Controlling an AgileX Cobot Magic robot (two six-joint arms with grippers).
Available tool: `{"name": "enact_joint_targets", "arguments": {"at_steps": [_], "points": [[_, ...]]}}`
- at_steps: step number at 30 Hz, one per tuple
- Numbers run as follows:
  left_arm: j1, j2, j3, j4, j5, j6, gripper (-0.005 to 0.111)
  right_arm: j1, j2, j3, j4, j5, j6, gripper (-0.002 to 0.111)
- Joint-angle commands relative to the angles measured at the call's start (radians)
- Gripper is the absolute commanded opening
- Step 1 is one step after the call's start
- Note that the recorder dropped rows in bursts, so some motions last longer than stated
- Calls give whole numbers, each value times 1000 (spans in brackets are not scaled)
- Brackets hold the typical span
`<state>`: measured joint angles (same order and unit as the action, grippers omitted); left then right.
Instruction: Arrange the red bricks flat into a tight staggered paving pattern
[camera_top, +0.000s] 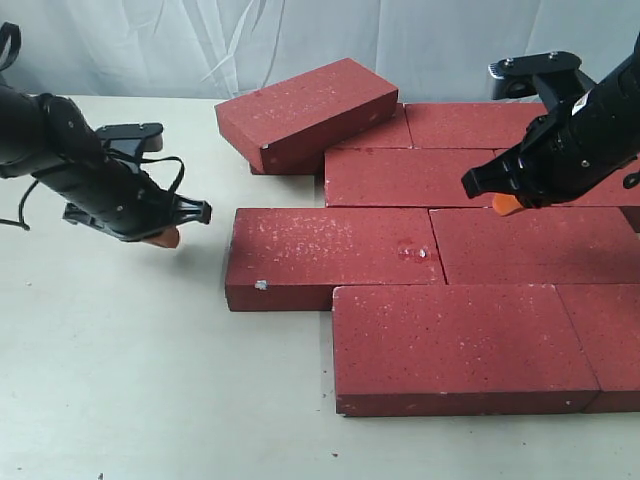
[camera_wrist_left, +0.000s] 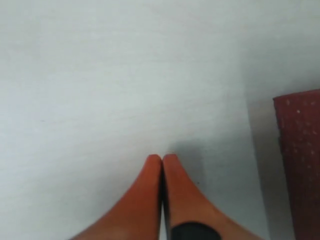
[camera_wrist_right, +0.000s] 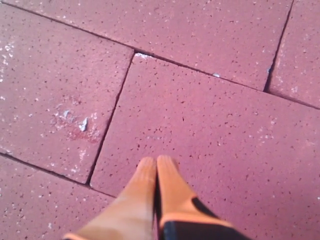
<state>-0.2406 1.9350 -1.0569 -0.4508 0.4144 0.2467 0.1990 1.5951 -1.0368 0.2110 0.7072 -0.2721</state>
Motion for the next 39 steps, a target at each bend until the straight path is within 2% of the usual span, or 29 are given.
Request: {"name": "enact_joint_targets", "arguments": {"at_steps": [1,7,10,13,15,18,24,28,32,39], "points": [[10,-88,-5,63,-14,0,0,1,3,4,8,-18,-8,-1],[10,-213,-38,137,-186,0,0,1,65,4,126,-116,-103,-1],[28,-190,-167,203,-102,0,0,1,97,-8,214,-184,-224,-1],[70,-118,-318,196,56,-10,0,-2,133,-86,196,-223,-233,-1],[105,-64,-396,120,119,-15,0,-13,184,-198,190,-220,-232,-1],[125,-12,-434,10,120,3,0,-28,324,-448,190,-175,-220,-1],[100,41,-434,-25,41,20,0,-55,693,-1032,153,-3,-98,-1],[86,98,-451,-52,41,52,0,-55,913,-1395,88,105,-8,-1],[74,142,-481,-116,50,52,0,-57,1018,-1515,69,59,30,-1],[42,159,-485,-96,23,52,0,-48,1097,-1532,103,23,26,-1]]}}
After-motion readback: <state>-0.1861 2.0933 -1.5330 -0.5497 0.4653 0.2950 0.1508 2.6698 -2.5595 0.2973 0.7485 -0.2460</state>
